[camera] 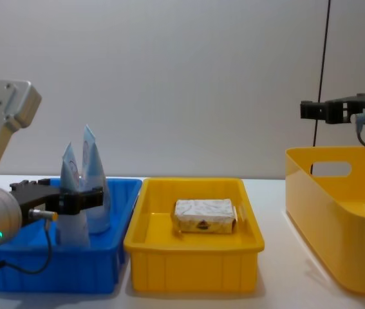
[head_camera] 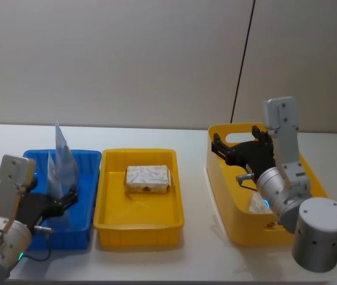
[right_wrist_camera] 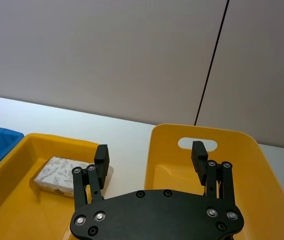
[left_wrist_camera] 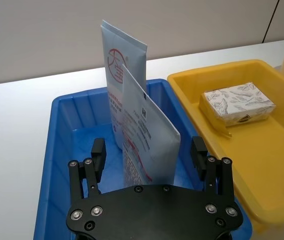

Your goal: Bimanual collaborative sorting of washing and personal care products

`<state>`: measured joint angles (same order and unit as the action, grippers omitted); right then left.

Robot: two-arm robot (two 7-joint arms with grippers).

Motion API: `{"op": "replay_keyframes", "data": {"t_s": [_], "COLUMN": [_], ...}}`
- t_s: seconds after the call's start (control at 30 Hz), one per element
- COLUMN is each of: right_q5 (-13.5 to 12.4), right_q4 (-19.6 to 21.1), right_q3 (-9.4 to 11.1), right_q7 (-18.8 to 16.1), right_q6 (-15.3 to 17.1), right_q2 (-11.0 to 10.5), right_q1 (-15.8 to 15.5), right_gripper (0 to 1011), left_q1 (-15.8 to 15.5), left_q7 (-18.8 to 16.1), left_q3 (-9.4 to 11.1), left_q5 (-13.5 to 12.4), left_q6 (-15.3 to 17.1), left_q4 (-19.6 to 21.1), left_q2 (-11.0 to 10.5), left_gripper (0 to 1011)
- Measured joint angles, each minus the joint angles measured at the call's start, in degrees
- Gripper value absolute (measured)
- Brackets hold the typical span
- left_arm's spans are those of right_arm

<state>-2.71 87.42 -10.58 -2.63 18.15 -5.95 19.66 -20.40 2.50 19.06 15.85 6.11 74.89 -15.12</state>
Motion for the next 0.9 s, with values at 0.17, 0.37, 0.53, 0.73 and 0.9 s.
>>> {"op": "replay_keyframes", "data": {"t_s": [0.17,0.37,0.53,0.73,0.9], "right_q5": [0.0,0.0,0.0,0.0,0.0], "right_q4": [0.0,0.0,0.0,0.0,0.0], "right_q3": [0.0,0.0,0.0,0.0,0.0], "right_q7": [0.0,0.0,0.0,0.0,0.0], "right_q6": [0.0,0.0,0.0,0.0,0.0], "right_q2": [0.0,0.0,0.0,0.0,0.0], "right_q1": [0.0,0.0,0.0,0.0,0.0], "right_gripper": [1004,1004,1004,1004,1004], "left_q1": [-1.4,-2.8,-3.5,-4.1,-4.3], "left_q7": [0.2,0.2,-0.1,-0.4,-0.3], "left_q3": [0.2,0.4,0.5,0.5,0.5], "left_q5": [-0.4,-1.4,-2.0,-2.6,-3.0], "left_q6": [-0.3,-0.3,0.1,0.2,0.0], "left_q4": [-2.4,-4.8,-6.0,-6.9,-7.3], "left_q2": [0.7,1.4,1.8,2.2,2.3], "left_gripper": [989,845,716,516,377]}}
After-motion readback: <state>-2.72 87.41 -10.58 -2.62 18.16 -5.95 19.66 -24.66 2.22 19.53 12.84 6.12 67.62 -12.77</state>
